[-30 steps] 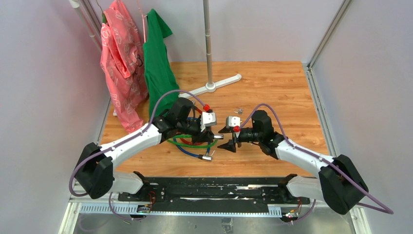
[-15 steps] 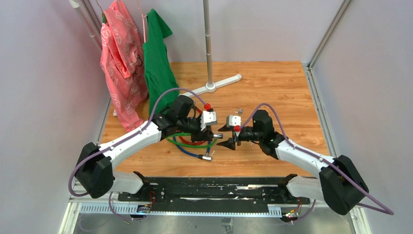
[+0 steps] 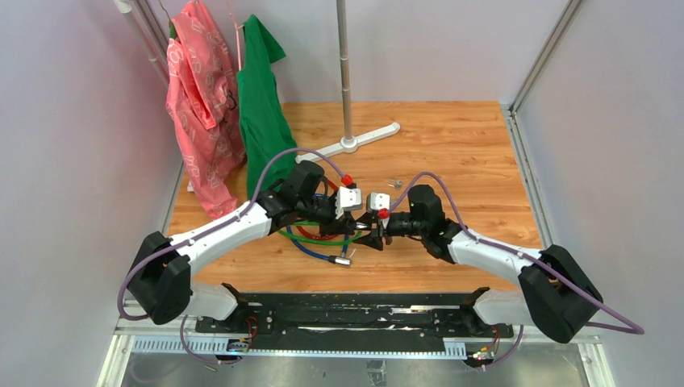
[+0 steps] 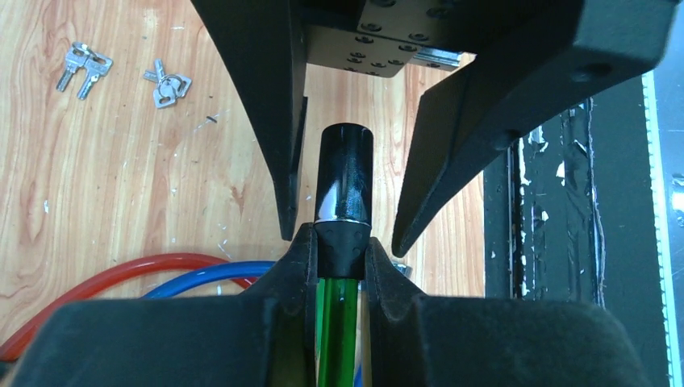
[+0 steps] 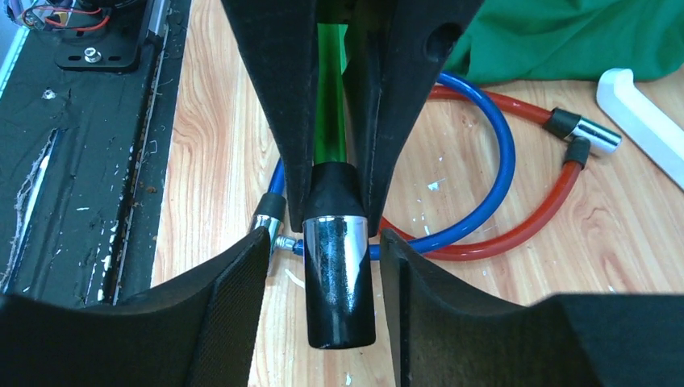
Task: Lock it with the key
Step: Place the lock at the center of the board.
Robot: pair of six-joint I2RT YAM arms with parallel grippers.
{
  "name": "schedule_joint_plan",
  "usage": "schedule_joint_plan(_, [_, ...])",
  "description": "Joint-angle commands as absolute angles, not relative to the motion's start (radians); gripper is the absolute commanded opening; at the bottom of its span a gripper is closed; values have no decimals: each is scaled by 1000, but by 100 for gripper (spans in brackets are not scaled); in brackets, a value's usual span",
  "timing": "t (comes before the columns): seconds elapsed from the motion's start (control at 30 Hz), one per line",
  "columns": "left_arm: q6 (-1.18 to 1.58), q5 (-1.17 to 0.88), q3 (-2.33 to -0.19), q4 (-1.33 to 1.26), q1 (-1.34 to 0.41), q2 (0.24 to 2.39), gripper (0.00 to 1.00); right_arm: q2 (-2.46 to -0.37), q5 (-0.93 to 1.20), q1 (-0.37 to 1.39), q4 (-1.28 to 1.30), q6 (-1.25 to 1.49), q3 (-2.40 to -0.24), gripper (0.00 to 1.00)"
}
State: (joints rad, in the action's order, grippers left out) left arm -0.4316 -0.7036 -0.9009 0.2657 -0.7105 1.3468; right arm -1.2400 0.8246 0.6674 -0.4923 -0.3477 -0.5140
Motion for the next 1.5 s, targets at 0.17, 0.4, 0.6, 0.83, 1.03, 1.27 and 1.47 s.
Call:
schedule_joint_plan(0.17, [-453, -678, -867, 269, -710, 1365, 0, -1262, 754, 685, -422, -342, -580, 13])
schedule_joint_plan(0.4, [-443, -643, -869, 265, -710, 1365, 32, -1254, 683, 683, -292, -281, -626, 0])
schedule_joint_plan(0.6, [-465, -526, -886, 242, -709, 1337, 100, -1241, 559, 677, -198, -177, -645, 0])
schedule_joint_plan(0.83, [-482, -439, -951, 231, -709, 1294, 100, -1299, 445, 611, -160, 45, -648, 0])
schedule_joint_plan(1.03, [-485, -398, -964, 224, -709, 1271, 100, -1413, 467, 497, -142, 233, -650, 0])
schedule_joint_plan(1.27, [-478, -350, -927, 264, -709, 1304, 100, -1580, 563, 419, -35, 352, -723, 0])
schedule_joint_plan(1.47, [-467, -343, -890, 286, -703, 1345, 93, -1681, 583, 412, 141, 394, -807, 1])
